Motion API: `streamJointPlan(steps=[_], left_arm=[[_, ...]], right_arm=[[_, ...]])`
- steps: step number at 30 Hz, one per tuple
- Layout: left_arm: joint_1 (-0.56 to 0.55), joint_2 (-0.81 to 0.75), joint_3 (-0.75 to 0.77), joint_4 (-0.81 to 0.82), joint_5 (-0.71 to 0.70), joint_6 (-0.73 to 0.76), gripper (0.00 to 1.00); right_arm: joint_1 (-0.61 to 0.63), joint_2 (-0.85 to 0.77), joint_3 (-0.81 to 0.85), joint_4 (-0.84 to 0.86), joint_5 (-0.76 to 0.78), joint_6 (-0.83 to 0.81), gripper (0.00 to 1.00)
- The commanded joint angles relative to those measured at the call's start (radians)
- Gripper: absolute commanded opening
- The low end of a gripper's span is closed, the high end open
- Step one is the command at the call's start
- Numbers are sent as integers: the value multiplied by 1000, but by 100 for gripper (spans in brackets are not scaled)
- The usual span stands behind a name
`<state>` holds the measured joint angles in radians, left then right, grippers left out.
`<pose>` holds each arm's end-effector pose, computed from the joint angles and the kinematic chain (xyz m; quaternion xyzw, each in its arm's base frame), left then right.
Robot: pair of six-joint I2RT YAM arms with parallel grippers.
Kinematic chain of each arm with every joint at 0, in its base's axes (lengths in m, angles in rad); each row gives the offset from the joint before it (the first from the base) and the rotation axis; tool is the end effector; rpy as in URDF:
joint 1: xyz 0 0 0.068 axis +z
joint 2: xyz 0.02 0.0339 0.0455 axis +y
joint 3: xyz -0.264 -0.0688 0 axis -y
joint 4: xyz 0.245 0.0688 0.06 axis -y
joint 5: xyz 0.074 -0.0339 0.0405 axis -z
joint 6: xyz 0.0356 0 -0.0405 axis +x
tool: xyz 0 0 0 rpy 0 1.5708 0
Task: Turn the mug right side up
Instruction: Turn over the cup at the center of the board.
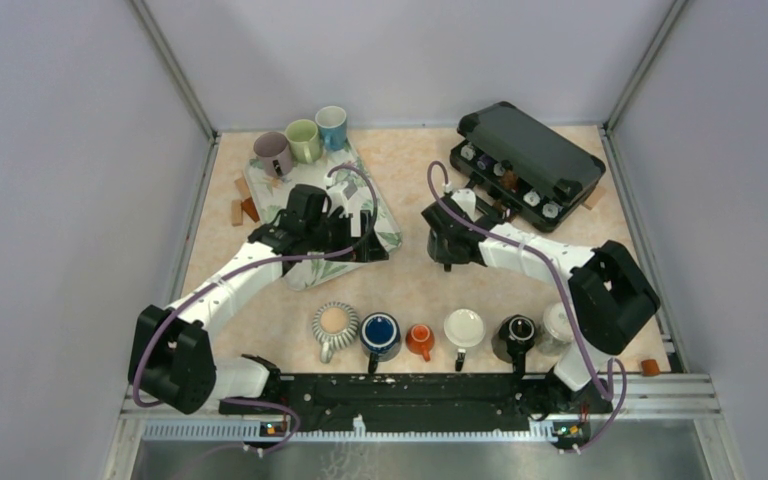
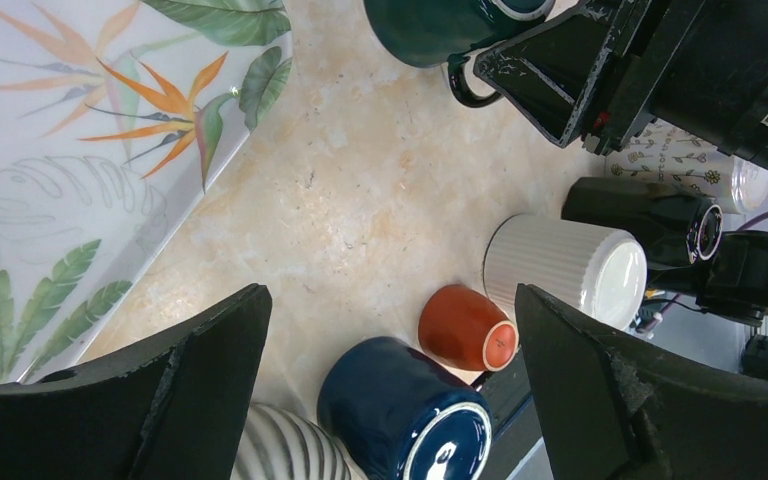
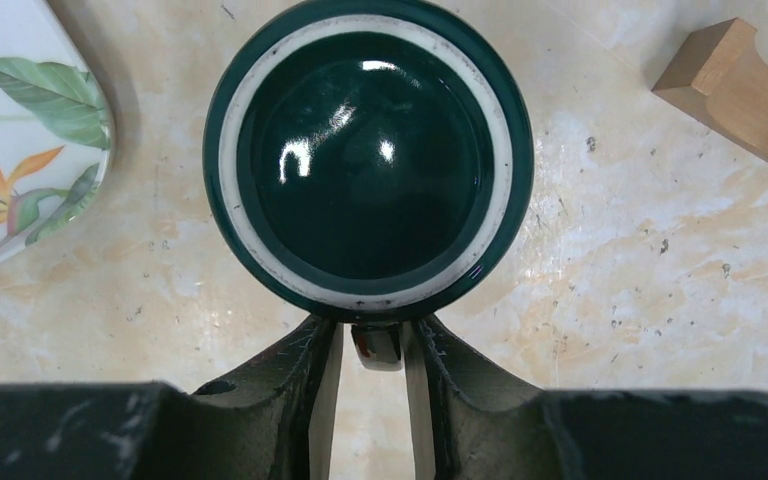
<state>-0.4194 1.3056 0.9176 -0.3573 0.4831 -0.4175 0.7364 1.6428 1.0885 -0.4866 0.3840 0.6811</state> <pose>0.2470 -0.1282 0.2596 0.0968 0.8893 -0.3585 0.2668 0.2557 0.2138 0.2065 0.0238 0.9484 0.0275 0.3150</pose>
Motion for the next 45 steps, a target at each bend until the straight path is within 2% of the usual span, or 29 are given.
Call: streamJointPlan(steps=[1,5,10,13,15,30,45], left_arm=[[5,6,-17,47,27,-7,98],[5,15,-19,56,39,-16,98],[4,19,-31,90,62,-46,98],[4,16,-47,129,89,-81,98],[5,15,-58,157,106,-110,98],[18,-23,-129,435,146,-346,98],[92,-35,-190,797,242,-604,98]], right_arm=[[-2,12,46,25,39,-10,28],[-2,15,42,27,52,-9,26],[-3,12,41,32,59,-14,20],[-2,6,40,43,54,-25,11],[-2,-3,39,49,45,-31,0],[-6,-194,54,226,-122,-51,0],[-65,-321,18,630,-420,115,0]])
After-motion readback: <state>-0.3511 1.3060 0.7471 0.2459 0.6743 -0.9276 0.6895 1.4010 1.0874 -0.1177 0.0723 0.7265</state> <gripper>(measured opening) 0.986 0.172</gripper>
